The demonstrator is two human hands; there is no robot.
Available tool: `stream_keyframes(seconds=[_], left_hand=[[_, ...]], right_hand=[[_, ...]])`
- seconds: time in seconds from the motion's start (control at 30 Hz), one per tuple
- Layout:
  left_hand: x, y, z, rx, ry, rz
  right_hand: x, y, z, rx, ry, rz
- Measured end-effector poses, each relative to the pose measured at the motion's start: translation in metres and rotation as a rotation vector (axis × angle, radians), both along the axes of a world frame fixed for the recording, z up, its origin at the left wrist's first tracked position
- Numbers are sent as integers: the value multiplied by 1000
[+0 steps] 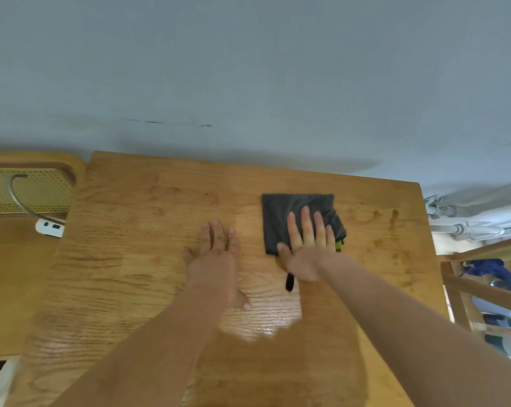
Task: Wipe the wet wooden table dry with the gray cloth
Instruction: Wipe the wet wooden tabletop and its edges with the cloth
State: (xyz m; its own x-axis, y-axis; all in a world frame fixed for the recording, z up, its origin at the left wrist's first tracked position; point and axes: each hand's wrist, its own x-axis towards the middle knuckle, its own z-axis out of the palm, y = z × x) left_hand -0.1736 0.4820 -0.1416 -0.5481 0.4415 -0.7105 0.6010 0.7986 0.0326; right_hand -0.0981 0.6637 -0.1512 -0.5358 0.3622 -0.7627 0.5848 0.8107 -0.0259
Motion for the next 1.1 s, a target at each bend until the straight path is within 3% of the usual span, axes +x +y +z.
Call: stream_keyframes(seconds=[0.17, 0.33, 0.6, 0.8, 0.97, 1.1], left_hand=[[-2, 0, -1, -22, 0, -21], [4, -3, 2, -13, -17, -17], [2, -1, 2, 9, -11, 5], [-2, 2, 2, 5, -3, 5], [0, -1, -2, 7, 2, -10], [0, -1, -1, 16, 12, -17]], right_hand=[[-41, 21, -9, 27, 164, -127], [20, -18, -17, 107, 404, -98], [129, -75, -28, 25, 354, 71], [72, -11, -17, 32, 235, 186], [-4, 34, -16, 53, 210, -27], [-1, 17, -20, 107, 309, -91]])
